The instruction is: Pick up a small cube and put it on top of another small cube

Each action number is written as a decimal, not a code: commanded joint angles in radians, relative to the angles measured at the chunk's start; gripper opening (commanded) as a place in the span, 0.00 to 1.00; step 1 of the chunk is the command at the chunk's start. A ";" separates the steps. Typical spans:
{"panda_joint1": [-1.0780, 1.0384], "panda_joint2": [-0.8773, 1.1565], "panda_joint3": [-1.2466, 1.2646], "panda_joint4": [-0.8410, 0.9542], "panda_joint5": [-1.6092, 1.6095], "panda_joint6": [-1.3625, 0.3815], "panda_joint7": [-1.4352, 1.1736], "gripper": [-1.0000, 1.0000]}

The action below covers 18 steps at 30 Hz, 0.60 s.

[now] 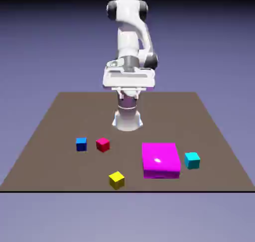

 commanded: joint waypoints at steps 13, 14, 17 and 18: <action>-0.017 0.471 0.059 0.417 -0.177 -0.499 -0.093 0.50; -0.018 0.507 0.064 0.449 -0.190 -0.537 -0.100 0.50; -0.022 0.616 0.078 0.545 -0.231 -0.652 -0.121 0.50; -0.023 0.652 0.082 0.577 -0.245 -0.691 -0.128 0.50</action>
